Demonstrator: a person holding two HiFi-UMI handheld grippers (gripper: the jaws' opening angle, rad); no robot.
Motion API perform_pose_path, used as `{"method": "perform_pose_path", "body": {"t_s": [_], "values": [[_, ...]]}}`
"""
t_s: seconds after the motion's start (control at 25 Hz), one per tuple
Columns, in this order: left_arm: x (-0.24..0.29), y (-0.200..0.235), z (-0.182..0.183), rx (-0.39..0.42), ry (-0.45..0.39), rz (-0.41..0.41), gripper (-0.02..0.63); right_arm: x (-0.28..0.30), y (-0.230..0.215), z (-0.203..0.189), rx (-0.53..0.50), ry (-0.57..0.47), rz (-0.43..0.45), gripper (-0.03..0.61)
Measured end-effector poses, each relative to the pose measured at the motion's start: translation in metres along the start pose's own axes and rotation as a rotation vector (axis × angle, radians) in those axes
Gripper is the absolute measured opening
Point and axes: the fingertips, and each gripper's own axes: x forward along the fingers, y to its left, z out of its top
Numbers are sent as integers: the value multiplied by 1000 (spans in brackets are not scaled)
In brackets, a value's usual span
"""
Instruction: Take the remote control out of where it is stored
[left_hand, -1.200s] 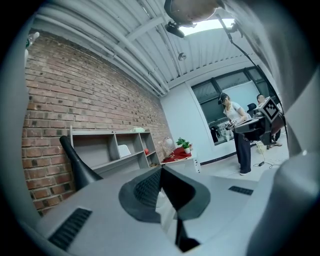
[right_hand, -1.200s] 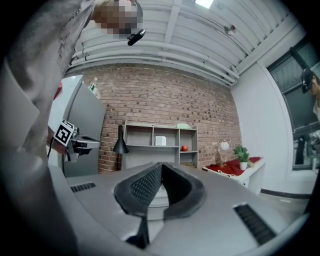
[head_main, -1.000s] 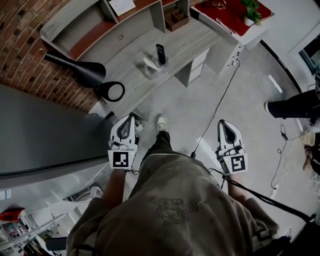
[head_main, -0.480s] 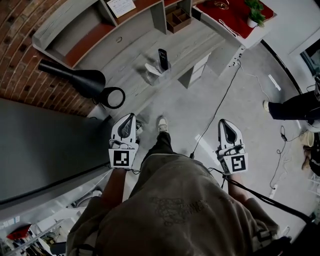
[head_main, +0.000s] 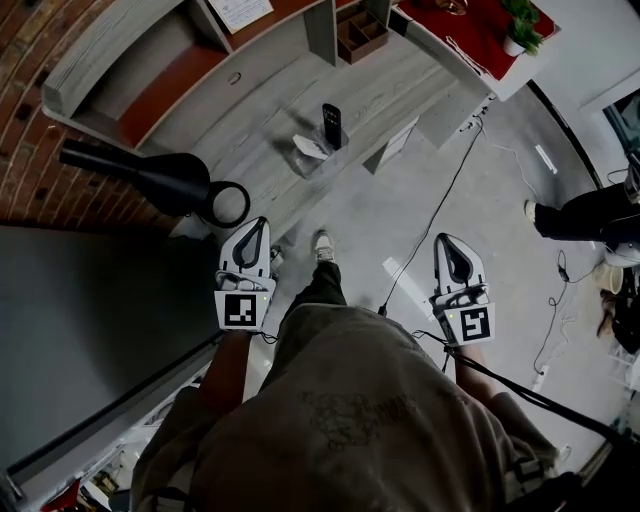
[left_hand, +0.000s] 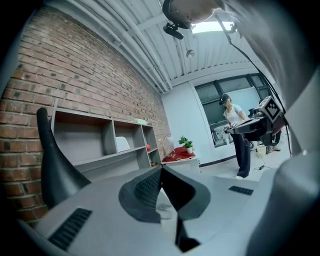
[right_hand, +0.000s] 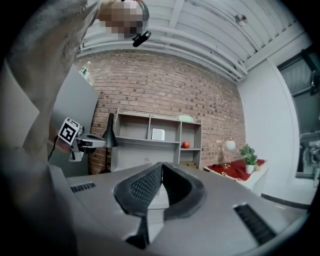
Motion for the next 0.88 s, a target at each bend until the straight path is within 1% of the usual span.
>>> {"method": "perform_pose_path", "body": {"t_s": [0.16, 0.36, 0.56, 0.64, 0.72, 0.76, 0.8, 0.88], "values": [[18, 10, 1, 9, -9, -22, 11, 28, -2, 2, -5, 9, 5, 14], [46, 27, -1, -56, -6, -53, 11, 72, -3, 11, -5, 9, -3, 14], [76, 28, 11, -72, -57, -153, 11, 115, 1, 25, -17, 3, -9, 14], [86, 29, 13, -47, -55, -199, 11, 131, 3, 29, -37, 5, -3, 14], [97, 42, 19, -107, -76, -186, 11, 150, 7, 37, -51, -8, 3, 14], [102, 49, 23, -121, -85, -178, 11, 158, 9, 41, -50, -16, 5, 14], [107, 55, 25, -101, -85, -178, 11, 166, 11, 45, -51, -21, 9, 14], [113, 63, 24, 23, -54, -205, 11, 179, 16, 51, -67, -20, 19, 14]]}}
